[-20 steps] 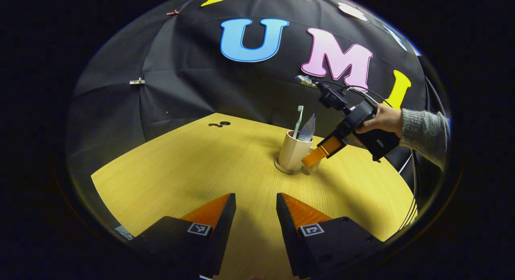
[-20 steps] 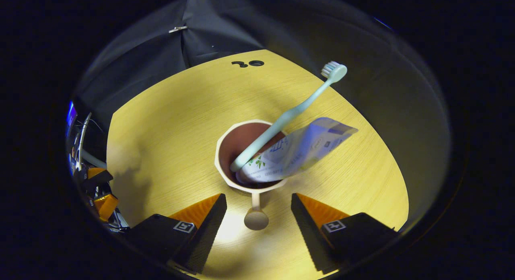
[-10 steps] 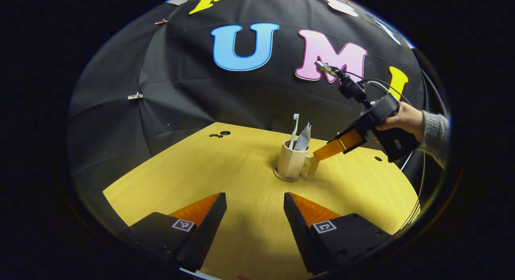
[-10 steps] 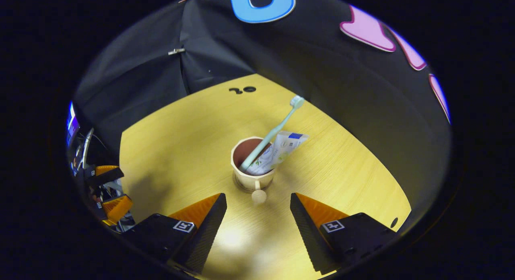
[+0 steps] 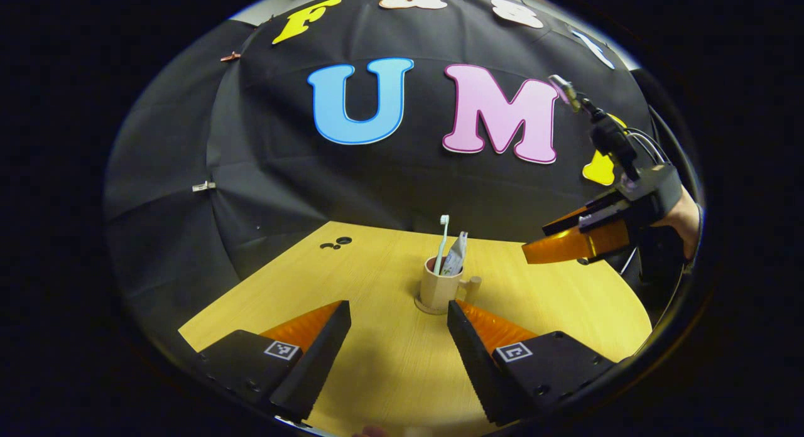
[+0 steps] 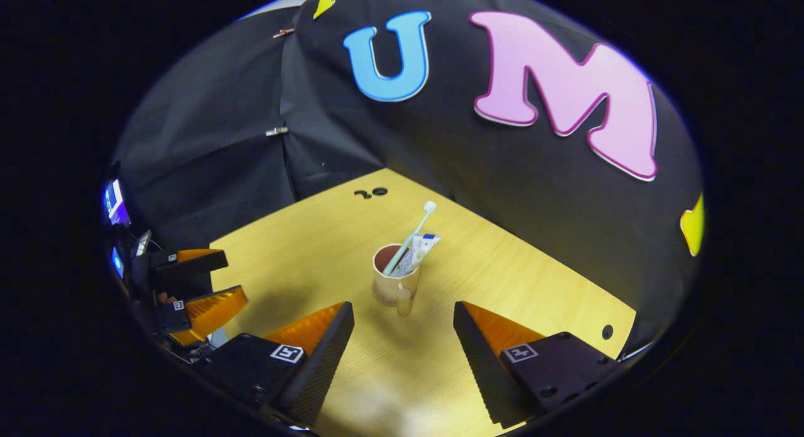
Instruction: Put the toothbrush and toothpaste on the desktop into the cup, then pick up the cup and place it on the coaster on the desktop.
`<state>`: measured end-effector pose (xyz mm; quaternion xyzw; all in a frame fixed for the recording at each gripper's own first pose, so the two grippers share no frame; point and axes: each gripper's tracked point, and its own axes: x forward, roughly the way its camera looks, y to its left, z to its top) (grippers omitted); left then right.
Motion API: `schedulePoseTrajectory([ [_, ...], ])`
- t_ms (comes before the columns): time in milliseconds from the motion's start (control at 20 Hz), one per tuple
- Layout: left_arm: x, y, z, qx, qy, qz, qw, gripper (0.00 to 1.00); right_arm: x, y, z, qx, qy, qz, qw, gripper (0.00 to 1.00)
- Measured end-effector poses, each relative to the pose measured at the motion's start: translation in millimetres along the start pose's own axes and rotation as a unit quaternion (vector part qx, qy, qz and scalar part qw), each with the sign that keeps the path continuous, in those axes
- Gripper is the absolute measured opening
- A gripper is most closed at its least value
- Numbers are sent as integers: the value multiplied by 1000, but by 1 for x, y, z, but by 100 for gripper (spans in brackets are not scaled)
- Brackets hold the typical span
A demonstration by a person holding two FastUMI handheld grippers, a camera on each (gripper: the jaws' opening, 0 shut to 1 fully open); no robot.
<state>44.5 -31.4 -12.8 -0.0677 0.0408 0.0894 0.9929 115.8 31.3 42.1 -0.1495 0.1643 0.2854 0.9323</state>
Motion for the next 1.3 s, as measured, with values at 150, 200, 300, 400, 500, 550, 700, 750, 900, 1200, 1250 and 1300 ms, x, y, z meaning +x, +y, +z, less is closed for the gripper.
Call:
schedulePoseTrajectory([
  [150, -6, -15, 23, 14, -9, -15, 1000, 98, -33, 0, 8, 16, -35, -13, 999, 98],
  [200, -8, -21, 30, 18, -12, -22, 1000, 98, -44, 1, 11, 20, -43, -13, 999, 98],
  [300, -13, -33, 41, 26, -13, -37, 999, 98, -64, 6, 15, 30, -60, -14, 998, 98],
  [400, -17, -45, 55, 30, -20, -55, 998, 98, -84, 11, 16, 40, -72, -17, 996, 98],
  [500, -19, -53, 65, 31, -22, -66, 997, 97, -100, 19, 11, 60, -80, -22, 995, 98],
  [550, -20, -57, 69, 30, -23, -72, 997, 97, -106, 24, 8, 73, -83, -23, 994, 98],
  [700, -27, -68, 80, 25, -27, -93, 995, 98, -127, 35, 6, 109, -108, -29, 988, 98],
  [750, -31, -71, 79, 30, -27, -100, 994, 98, -134, 33, 5, 109, -113, -39, 987, 98],
  [900, -41, -77, 80, 49, -29, -114, 992, 98, -149, 30, 0, 112, -122, -59, 984, 97],
  [1200, -56, -86, 77, 60, -29, -134, 989, 98, -161, 22, -14, 141, -131, -79, 978, 98],
  [1250, -57, -86, 77, 59, -29, -136, 989, 98, -161, 21, -17, 141, -130, -81, 978, 98],
  [1300, -58, -86, 78, 59, -27, -136, 989, 98, -159, 21, -19, 142, -131, -83, 978, 98],
])
